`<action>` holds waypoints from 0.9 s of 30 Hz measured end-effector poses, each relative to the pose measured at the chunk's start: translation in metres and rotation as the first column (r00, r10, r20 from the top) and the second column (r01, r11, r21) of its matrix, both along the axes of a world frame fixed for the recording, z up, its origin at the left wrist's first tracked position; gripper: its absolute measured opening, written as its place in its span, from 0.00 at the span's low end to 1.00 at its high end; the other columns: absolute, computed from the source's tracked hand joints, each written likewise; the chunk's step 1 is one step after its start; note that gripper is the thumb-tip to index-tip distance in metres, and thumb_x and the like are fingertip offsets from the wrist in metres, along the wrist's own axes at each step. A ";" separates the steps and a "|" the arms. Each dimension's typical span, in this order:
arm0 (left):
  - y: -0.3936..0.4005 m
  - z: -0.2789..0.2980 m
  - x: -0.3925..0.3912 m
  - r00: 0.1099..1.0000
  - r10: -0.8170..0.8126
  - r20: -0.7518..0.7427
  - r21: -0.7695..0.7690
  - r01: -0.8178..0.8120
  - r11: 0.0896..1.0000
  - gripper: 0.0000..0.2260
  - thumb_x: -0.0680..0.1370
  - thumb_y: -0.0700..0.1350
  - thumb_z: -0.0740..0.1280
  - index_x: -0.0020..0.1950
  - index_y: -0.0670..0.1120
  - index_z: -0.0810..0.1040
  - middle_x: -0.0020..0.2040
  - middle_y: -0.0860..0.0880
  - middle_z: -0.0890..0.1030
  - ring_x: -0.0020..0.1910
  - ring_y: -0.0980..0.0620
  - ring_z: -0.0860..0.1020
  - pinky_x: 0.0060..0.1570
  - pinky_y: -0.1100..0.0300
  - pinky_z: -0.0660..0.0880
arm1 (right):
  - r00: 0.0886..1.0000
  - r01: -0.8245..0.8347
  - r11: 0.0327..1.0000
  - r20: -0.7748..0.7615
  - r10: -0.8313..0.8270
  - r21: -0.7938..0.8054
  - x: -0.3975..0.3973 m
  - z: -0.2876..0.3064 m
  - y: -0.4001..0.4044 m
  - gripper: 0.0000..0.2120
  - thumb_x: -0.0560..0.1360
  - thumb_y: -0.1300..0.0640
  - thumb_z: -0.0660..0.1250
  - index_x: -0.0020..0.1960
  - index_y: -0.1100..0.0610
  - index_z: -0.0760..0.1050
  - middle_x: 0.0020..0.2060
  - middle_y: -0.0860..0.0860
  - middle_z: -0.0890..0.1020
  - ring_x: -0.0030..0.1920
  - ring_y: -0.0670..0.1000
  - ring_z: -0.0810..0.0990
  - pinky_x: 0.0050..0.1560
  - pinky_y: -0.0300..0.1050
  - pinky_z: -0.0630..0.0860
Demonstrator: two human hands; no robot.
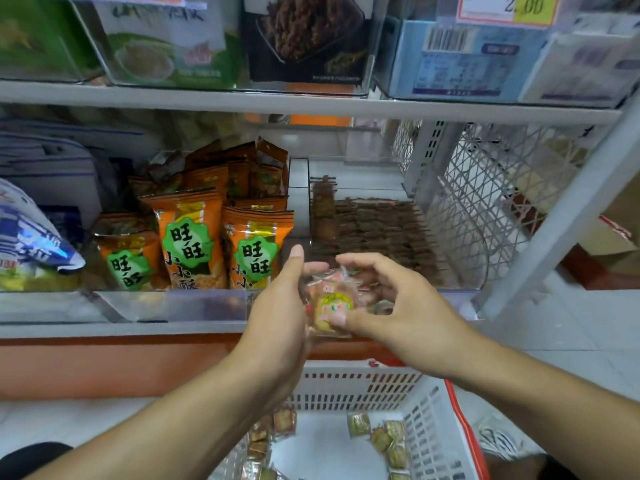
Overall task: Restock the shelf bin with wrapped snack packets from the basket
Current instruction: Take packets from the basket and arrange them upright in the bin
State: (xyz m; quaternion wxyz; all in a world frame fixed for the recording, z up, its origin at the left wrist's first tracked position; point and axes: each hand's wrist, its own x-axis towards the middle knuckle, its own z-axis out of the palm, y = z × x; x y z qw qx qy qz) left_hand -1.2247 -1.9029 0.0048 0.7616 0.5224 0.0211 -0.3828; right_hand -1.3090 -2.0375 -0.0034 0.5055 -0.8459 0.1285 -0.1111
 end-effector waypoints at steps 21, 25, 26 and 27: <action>0.001 -0.021 0.004 0.981 -0.136 0.140 -0.006 0.139 0.990 0.09 0.81 0.42 0.67 0.56 0.43 0.86 0.54 0.42 0.87 0.47 0.50 0.86 0.46 0.56 0.84 | 0.986 -0.016 0.667 -0.099 0.133 0.745 -0.022 0.001 -0.014 0.14 0.73 0.58 0.72 0.58 0.57 0.83 0.50 0.55 0.86 0.45 0.46 0.84 0.42 0.41 0.81; 0.001 -0.020 0.001 0.952 -0.243 0.186 -0.035 0.253 0.967 0.15 0.75 0.50 0.70 0.56 0.44 0.87 0.56 0.43 0.87 0.51 0.51 0.85 0.45 0.62 0.81 | 0.994 0.003 0.674 -0.077 0.080 0.738 -0.024 0.002 -0.017 0.20 0.72 0.58 0.73 0.62 0.61 0.77 0.50 0.57 0.86 0.44 0.49 0.84 0.39 0.41 0.81; 0.002 -0.021 0.001 0.955 -0.231 0.186 -0.041 0.243 0.969 0.16 0.74 0.49 0.71 0.58 0.43 0.86 0.56 0.43 0.87 0.52 0.51 0.85 0.46 0.61 0.81 | 0.995 0.010 0.679 -0.072 0.064 0.734 -0.024 0.003 -0.018 0.20 0.71 0.59 0.73 0.61 0.62 0.76 0.50 0.57 0.86 0.43 0.49 0.85 0.39 0.41 0.82; 0.001 -0.022 0.001 0.961 -0.210 0.177 -0.046 0.222 0.974 0.16 0.73 0.47 0.72 0.58 0.43 0.85 0.55 0.43 0.87 0.51 0.51 0.85 0.46 0.60 0.82 | 0.997 0.021 0.688 -0.065 0.038 0.725 -0.024 0.004 -0.020 0.20 0.70 0.59 0.73 0.61 0.62 0.76 0.49 0.56 0.86 0.43 0.50 0.85 0.38 0.41 0.82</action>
